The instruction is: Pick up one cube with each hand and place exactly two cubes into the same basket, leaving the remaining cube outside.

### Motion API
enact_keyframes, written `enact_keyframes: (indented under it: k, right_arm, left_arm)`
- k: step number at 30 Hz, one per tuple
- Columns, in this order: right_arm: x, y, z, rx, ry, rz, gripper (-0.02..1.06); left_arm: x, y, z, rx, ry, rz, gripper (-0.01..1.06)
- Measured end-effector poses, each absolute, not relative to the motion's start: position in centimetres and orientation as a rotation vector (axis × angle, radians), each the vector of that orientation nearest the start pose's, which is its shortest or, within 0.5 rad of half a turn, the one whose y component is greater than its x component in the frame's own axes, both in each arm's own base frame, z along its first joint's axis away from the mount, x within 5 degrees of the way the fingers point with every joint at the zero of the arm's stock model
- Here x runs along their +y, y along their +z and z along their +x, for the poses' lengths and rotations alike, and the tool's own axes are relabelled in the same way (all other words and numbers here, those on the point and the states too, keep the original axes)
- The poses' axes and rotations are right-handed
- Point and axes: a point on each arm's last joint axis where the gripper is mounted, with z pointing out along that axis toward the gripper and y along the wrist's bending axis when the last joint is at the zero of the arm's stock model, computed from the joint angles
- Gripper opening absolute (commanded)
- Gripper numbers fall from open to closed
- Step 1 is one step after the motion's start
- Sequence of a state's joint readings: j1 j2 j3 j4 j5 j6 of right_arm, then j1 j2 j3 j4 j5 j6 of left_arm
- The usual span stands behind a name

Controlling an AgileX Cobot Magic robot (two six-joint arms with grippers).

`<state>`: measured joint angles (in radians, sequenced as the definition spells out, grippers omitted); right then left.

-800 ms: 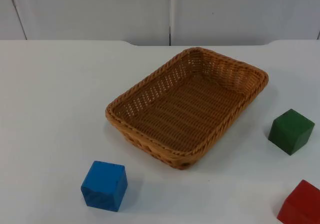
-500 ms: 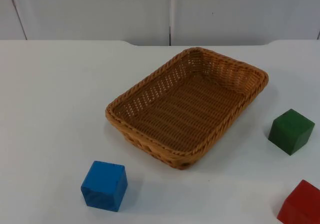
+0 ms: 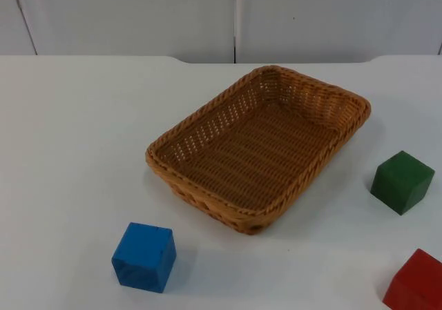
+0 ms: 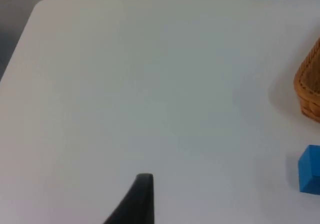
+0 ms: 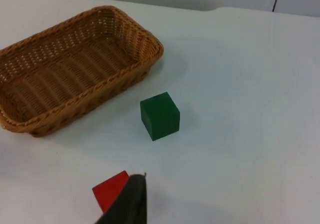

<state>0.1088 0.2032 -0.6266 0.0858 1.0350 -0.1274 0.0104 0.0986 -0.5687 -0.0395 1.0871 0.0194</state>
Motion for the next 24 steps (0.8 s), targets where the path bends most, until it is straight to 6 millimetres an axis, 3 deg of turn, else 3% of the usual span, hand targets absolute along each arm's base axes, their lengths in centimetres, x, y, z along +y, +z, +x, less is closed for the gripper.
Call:
enact_keyframes:
  k: [15,24]
  right_arm:
    - [1.2,31.5,4.7,2.155,0.090,-0.251,1.05]
    - [1.4,31.6,6.8,2.208,0.091,-0.251,1.05]
  left_arm:
    - [-0.6,31.1,1.8,2.139,-0.084,0.010,1.05]
    - [-0.6,31.0,3.0,2.198,-0.086,0.007,1.05]
